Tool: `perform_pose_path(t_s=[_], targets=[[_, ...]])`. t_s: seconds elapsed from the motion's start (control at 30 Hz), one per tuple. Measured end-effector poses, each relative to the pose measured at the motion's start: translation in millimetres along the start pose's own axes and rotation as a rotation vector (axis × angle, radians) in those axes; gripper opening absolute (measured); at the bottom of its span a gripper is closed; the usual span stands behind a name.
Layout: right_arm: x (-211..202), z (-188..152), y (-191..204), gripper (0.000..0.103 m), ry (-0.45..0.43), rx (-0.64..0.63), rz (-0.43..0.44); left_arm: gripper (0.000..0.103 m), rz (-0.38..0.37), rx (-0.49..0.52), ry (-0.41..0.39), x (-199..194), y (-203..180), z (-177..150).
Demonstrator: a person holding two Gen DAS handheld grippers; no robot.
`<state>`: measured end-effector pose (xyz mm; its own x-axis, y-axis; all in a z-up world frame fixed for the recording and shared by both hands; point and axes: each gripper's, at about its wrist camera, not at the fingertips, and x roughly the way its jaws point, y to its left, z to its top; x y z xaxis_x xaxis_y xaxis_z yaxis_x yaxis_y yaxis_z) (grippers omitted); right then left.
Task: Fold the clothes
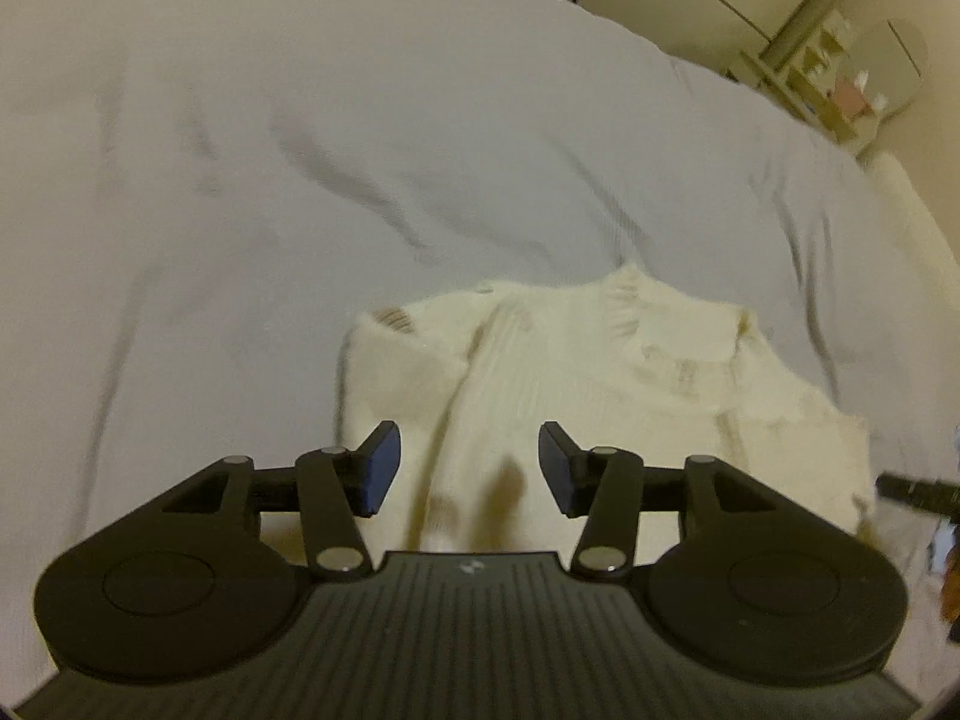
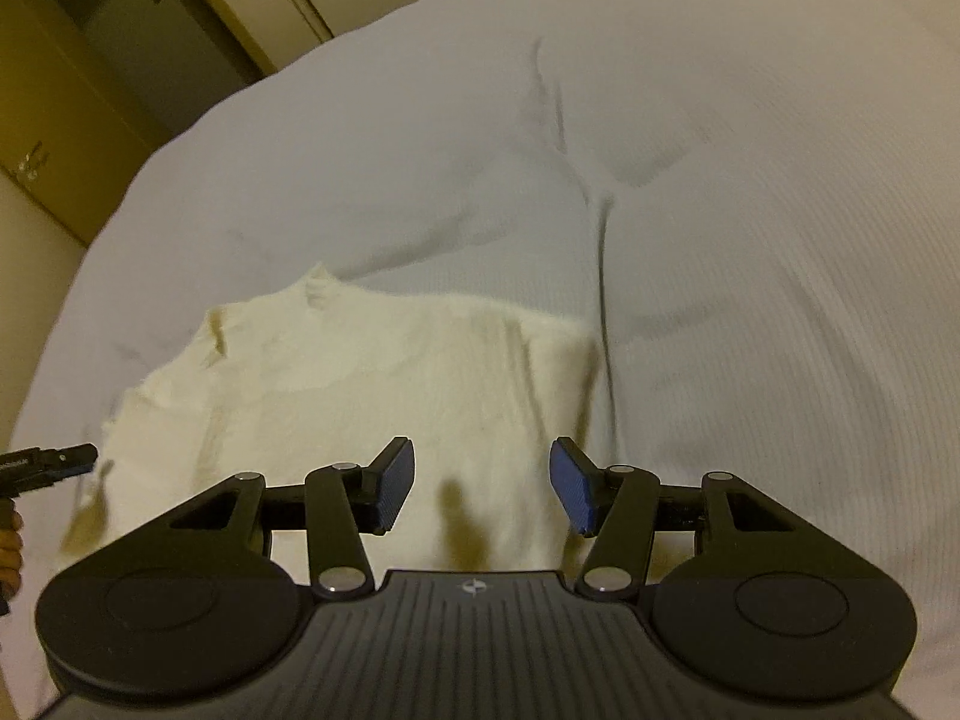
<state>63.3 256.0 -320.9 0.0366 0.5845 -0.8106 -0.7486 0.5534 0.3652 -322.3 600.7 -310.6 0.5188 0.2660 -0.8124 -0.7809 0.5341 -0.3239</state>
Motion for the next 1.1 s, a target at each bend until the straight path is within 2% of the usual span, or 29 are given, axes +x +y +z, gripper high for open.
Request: perform_pose_path(t_s=[0.07,0.13,0.17,0.23,0.27,0.33,0.43,0.57,0.7,0.77,0.87,0.9,0.93,1.0,1.03,1.07,1.1], targets=[[1,0,5,0.052,0.011,-0.042,-0.013,0.045,0.001,0.021,0.021,11,-2,2],[2,-1,10,0.032,0.021,-0.084,-0.025,0.045,-0.005,0.049,0.046,16,-1,-3],[3,-1,13,0.019,0.027,-0.104,-0.032,0.040,-0.011,0.070,0.061,20,-5,-3],[4,-1,18,0.018,0.037,-0.146,-0.045,0.027,0.003,0.138,0.078,24,-13,-10],[5,-1,21,0.017,0.043,-0.167,-0.051,0.014,0.020,0.186,0.070,22,-17,-15],[3,-2,27,0.015,0.041,-0.210,-0.067,0.011,0.016,0.231,0.050,17,-21,-21],[-17,-2,44,0.010,-0.051,-0.295,-0.105,0.009,0.001,0.223,-0.015,2,-22,-23],[-23,21,64,0.010,-0.172,-0.346,-0.132,0.009,-0.011,0.194,-0.151,-19,-23,-5],[-7,46,66,0.010,-0.226,-0.325,-0.179,0.009,0.013,0.164,-0.237,-13,-21,23],[16,54,60,0.010,-0.194,-0.299,-0.198,0.009,0.027,0.167,-0.222,2,-20,31],[52,52,52,0.011,-0.113,-0.289,-0.259,0.013,0.083,0.208,-0.134,39,-20,30],[59,51,50,0.016,-0.092,-0.276,-0.277,0.016,0.107,0.211,-0.104,49,-18,28],[61,50,49,0.017,-0.086,-0.250,-0.275,0.019,0.122,0.203,-0.088,54,-15,26],[53,43,49,0.031,-0.110,-0.210,-0.277,0.035,0.130,0.163,-0.109,44,-8,22],[44,37,50,0.033,-0.127,-0.195,-0.277,0.039,0.133,0.140,-0.123,37,-4,19],[34,29,51,0.033,-0.141,-0.186,-0.273,0.041,0.134,0.119,-0.137,29,-1,17],[23,19,54,0.033,-0.154,-0.179,-0.267,0.037,0.129,0.106,-0.150,17,1,11]])
